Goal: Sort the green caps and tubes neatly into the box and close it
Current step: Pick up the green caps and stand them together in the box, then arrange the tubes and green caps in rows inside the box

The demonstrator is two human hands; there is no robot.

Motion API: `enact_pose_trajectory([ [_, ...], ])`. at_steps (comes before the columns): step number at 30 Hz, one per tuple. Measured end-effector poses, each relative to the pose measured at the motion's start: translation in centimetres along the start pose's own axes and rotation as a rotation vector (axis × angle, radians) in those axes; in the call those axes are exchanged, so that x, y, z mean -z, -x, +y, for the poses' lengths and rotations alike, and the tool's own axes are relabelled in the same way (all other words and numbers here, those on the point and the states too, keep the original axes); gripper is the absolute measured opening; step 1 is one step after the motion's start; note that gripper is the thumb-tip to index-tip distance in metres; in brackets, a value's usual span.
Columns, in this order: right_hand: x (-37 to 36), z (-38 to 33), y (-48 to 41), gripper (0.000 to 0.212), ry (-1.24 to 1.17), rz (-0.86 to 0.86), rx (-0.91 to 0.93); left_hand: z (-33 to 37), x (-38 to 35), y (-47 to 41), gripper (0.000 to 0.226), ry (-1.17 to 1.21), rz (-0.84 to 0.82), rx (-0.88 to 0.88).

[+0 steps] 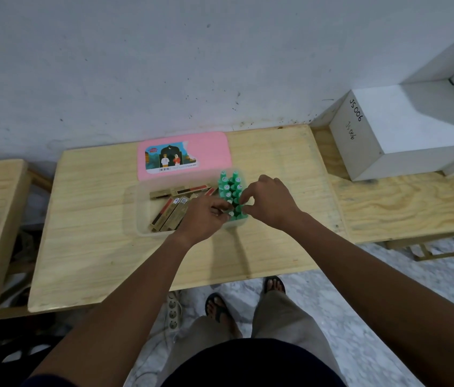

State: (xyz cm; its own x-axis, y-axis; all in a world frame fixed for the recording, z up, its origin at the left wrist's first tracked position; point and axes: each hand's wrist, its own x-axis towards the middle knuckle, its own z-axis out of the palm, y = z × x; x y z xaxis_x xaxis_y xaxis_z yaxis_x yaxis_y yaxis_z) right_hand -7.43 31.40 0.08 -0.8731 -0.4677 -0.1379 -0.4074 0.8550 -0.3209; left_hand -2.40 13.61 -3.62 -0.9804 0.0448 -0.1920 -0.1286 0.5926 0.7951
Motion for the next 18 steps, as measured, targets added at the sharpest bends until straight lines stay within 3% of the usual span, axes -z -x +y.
enact_pose_trajectory([
  [9, -0.4, -1.4, -1.5, 0.024, -0.066, 0.104, 0.089, 0.5, 1.6, 0.6, 0.016, -0.045, 0.174, 0.086],
  [18, -1.7, -4.5, -6.6, 0.032, -0.089, 0.055, 0.258, -1.8, 4.9, 1.9, 0.019, -0.247, 0.476, 0.452],
])
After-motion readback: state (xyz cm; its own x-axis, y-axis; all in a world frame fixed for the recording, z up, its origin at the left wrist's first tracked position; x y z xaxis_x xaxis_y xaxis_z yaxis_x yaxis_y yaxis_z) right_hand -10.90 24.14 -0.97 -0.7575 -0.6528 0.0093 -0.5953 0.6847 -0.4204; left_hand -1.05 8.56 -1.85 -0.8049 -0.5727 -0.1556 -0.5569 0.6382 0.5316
